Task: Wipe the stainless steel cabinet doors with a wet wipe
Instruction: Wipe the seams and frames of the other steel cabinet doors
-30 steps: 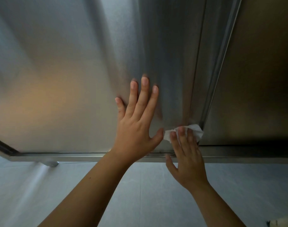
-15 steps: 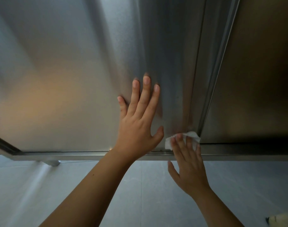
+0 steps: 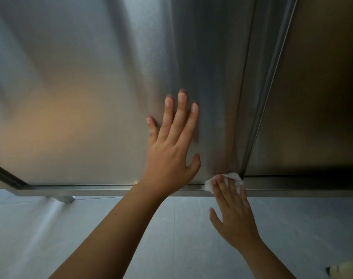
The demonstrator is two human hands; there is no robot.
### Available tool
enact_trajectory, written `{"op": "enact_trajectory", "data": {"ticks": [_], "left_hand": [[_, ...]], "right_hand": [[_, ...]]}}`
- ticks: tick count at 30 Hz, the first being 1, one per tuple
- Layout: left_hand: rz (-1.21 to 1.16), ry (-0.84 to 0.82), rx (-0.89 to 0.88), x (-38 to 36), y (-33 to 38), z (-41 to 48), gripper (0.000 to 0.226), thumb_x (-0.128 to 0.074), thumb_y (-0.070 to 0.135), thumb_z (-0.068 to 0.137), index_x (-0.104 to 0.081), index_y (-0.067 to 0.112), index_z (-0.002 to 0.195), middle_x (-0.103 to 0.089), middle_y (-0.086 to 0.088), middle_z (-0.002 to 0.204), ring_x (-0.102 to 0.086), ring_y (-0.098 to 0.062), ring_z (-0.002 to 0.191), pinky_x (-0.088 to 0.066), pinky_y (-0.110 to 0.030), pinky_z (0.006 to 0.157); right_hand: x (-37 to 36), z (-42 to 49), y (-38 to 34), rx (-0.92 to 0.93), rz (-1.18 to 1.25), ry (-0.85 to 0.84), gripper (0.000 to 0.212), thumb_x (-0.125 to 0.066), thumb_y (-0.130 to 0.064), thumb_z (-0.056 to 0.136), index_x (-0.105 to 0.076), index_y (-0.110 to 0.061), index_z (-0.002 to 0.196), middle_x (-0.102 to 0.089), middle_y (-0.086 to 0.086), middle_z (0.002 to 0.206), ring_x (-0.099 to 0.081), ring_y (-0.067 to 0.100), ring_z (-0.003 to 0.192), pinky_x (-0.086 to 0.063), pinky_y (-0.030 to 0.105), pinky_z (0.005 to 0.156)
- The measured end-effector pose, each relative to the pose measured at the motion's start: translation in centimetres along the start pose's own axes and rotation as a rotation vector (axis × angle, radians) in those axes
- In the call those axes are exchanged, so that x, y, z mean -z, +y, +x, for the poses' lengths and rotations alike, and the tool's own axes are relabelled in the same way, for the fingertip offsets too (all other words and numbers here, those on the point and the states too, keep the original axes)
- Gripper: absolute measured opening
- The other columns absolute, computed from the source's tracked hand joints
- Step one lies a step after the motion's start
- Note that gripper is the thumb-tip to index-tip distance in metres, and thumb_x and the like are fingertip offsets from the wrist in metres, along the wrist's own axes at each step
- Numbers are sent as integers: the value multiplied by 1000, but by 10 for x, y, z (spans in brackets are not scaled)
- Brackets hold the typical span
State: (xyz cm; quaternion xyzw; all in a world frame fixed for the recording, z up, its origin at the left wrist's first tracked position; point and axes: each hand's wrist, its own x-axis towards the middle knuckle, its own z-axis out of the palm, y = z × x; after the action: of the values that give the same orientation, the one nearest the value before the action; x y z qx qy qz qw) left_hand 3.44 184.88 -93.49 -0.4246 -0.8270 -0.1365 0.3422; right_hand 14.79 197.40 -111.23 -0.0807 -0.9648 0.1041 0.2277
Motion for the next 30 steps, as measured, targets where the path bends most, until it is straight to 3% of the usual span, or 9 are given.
{"op": "enact_trajectory", "data": {"ticks": [4, 8, 14, 18, 22, 26, 30], "left_hand": [[-17, -9, -17, -2, 1, -3, 82, -50, 37, 81, -10, 15, 149, 25, 9, 153, 19, -17, 143, 15, -46, 112], [-30, -18, -46, -5, 1, -8, 78, -46, 34, 82, -11, 15, 149, 23, 10, 154, 17, -16, 144, 8, -52, 110], [-42, -30, -51, -3, 0, -8, 80, -47, 33, 80, -11, 16, 149, 22, 10, 154, 16, -16, 144, 9, -51, 110], [-47, -29, -45, -2, 1, -7, 80, -45, 35, 80, -11, 16, 149, 21, 11, 154, 16, -15, 144, 11, -49, 110], [-65, -13, -43, -2, 3, -7, 79, -46, 36, 81, -12, 16, 149, 17, 8, 155, 14, -16, 145, 12, -47, 113], [-28, 47, -42, 0, 5, -9, 74, -48, 35, 84, -19, 11, 147, -10, -6, 158, 6, -17, 145, 6, -45, 116], [-9, 118, -63, 9, 7, -5, 72, -49, 33, 84, -22, 8, 146, -20, -10, 154, -3, -21, 144, 3, -46, 116]], "right_hand": [[28, 32, -10, 47, 55, 169, 62, -16, -46, 99, -1, -16, 152, 5, 1, 159, -2, 26, 146, -1, 42, 117], [42, 46, -15, 63, 67, 233, 73, -37, -40, 93, -1, -16, 152, 6, 2, 159, -4, 28, 145, -4, 44, 117], [4, 3, -3, -4, -10, 8, 64, -18, -47, 97, -7, -17, 152, 0, 0, 160, -5, 24, 145, -7, 42, 114], [1, -3, 0, -20, -68, -75, 64, -7, -51, 97, -9, -18, 152, 0, -2, 160, 1, 20, 146, -1, 41, 114], [22, 17, -8, -10, -43, 38, 64, -10, -52, 98, -5, -19, 152, 1, -1, 160, 0, 23, 146, 0, 45, 114], [54, 45, -22, 20, -1, 183, 66, -18, -52, 97, 1, -20, 152, 8, 0, 159, 3, 24, 146, 2, 45, 115], [86, 68, -32, 9, -1, 259, 77, -35, -50, 92, 6, -23, 151, 15, -4, 158, 5, 23, 146, 7, 42, 116]]}}
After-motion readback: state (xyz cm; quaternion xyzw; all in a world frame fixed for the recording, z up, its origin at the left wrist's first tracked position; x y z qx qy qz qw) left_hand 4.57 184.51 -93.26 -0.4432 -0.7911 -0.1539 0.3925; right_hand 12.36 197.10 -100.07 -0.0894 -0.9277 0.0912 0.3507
